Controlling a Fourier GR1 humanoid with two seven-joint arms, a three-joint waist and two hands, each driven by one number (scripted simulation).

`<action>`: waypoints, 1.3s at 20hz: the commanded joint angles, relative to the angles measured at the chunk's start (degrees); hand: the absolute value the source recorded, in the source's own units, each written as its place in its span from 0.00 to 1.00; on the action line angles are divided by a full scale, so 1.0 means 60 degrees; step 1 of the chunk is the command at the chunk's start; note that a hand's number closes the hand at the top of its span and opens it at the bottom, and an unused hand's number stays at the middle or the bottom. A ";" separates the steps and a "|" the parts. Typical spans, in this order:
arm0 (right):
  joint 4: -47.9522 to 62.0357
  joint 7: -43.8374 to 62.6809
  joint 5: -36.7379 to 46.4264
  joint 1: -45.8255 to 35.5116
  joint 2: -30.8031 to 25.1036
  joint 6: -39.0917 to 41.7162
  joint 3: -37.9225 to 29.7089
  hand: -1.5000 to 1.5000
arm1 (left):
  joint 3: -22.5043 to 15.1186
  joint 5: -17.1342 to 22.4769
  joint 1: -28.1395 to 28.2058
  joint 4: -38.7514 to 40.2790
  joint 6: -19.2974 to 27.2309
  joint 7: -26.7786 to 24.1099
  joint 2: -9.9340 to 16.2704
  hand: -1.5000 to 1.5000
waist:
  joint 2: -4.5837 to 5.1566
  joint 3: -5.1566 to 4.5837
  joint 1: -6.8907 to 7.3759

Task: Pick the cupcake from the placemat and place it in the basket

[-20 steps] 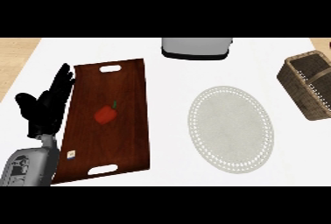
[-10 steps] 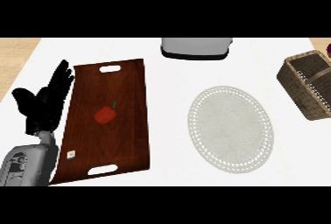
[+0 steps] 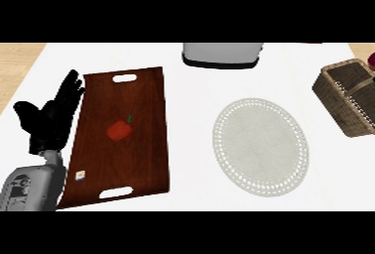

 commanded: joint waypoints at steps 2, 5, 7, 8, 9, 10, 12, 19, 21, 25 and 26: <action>0.0116 0.0683 -0.0158 0.0218 0.0037 0.0281 -0.0163 1.00 | 0.0198 0.0147 0.0266 0.0054 -0.0235 -0.0271 0.0203 0.50 | 0.0024 0.0063 -0.0037; -0.0168 0.0290 -0.0238 0.0721 -0.0187 -0.0717 -0.0273 0.00 | 0.0329 0.0133 0.0063 0.0506 -0.0101 -0.0566 0.0133 0.50 | 0.0091 0.0071 -0.0043; -0.0609 0.0480 -0.0433 0.0441 0.0011 -0.1131 -0.0459 0.00 | 0.0125 0.0093 0.0444 -0.0513 -0.0114 0.0093 0.0163 0.50 | -0.0008 0.0071 -0.0022; -0.0807 0.0738 -0.0475 0.0190 0.0178 -0.1486 -0.0518 0.00 | 0.0038 -0.0025 -0.0139 -0.0297 0.0109 0.0379 0.0036 0.50 | 0.0003 0.0071 -0.0070; -0.0946 0.0463 -0.0559 0.0393 0.0023 -0.1903 -0.0619 0.00 | 0.0240 0.0049 0.0224 -0.0069 -0.0069 -0.0103 0.0212 0.50 | 0.0003 0.0067 -0.0097; -0.1096 0.0336 -0.0696 0.0596 0.0138 -0.2367 -0.0756 0.00 | 0.0225 0.0001 0.0169 0.0102 -0.0030 -0.0230 0.0165 0.50 | -0.0015 0.0065 -0.0185; -0.1258 0.0449 -0.0795 0.0607 0.0253 -0.2892 -0.0893 0.00 | -0.0135 -0.0205 0.0263 -0.0378 0.0144 0.0159 -0.0077 0.50 | -0.0040 0.0068 -0.0165; -0.2179 0.0833 -0.1745 0.0256 -0.0109 -0.4428 -0.1974 0.00 | 0.0301 0.0054 0.0332 0.0162 -0.0032 -0.0262 0.0143 0.50 | -0.0110 0.0054 -0.0360; -0.2408 0.1157 -0.1750 0.0284 -0.0141 -0.4466 -0.1976 0.00 | 0.0189 0.0047 0.0399 -0.0147 -0.0069 -0.0008 0.0123 0.50 | -0.0144 0.0050 -0.0406; -0.3279 0.0935 -0.2532 0.1241 -0.0141 -0.5097 -0.2612 0.00 | 0.0383 0.0015 0.0805 0.0273 0.0077 -0.0638 0.0005 0.50 | -0.0200 0.0045 -0.0611; -0.3756 0.1070 -0.2645 0.1316 0.0010 -0.5121 -0.2623 0.00 | 0.0284 -0.0084 0.0458 0.0318 0.0185 -0.0348 -0.0027 0.50 | -0.0257 0.0039 -0.0770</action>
